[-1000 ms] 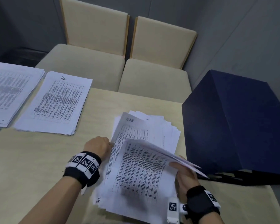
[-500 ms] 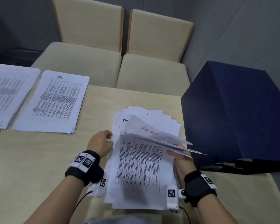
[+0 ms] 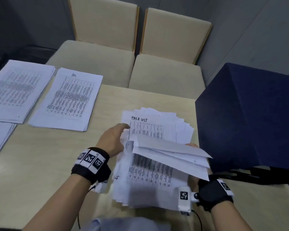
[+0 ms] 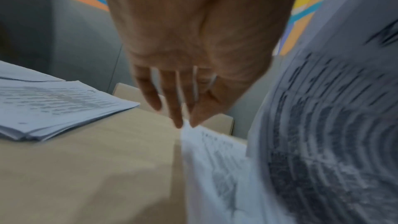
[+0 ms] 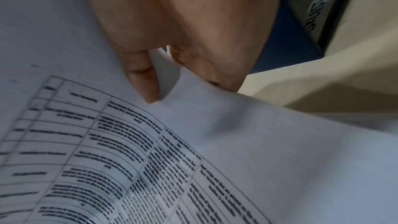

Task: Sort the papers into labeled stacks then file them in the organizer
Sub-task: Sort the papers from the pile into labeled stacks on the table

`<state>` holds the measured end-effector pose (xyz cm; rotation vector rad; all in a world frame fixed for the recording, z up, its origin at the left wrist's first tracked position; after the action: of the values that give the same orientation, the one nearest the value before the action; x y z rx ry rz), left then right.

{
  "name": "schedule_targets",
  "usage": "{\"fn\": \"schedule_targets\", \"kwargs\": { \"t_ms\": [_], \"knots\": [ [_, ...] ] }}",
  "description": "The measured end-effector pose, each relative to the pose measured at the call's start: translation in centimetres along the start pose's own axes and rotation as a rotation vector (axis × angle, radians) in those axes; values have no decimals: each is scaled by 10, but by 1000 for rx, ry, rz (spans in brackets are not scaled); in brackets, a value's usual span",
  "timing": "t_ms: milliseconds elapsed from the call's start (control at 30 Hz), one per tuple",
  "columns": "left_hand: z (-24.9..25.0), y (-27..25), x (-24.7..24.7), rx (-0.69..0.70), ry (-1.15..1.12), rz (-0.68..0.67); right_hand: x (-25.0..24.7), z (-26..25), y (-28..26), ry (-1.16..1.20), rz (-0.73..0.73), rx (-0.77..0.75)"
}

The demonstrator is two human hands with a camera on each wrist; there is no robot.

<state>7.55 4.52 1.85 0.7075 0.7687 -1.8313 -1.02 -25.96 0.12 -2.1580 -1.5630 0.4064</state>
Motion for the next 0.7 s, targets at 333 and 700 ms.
{"fn": "schedule_targets", "kwargs": {
  "t_ms": [333,700],
  "knots": [
    [95,0,-55,140,-922,234,45,-129,-40,58,69,-431],
    [63,-10,17,-133,-439,197,38,-63,-44,-543,234,-455]
  ]
}}
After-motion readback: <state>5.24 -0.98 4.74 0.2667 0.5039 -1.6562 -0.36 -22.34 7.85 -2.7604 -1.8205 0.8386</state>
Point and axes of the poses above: each hand's wrist, its own y-axis towards the middle knuckle, its own x-axis out of the palm, z = x × y, the point moved 7 cm from there along y, towards the middle knuckle, and after that the axes turned 4 degrees about x, right-handed, at the moved point
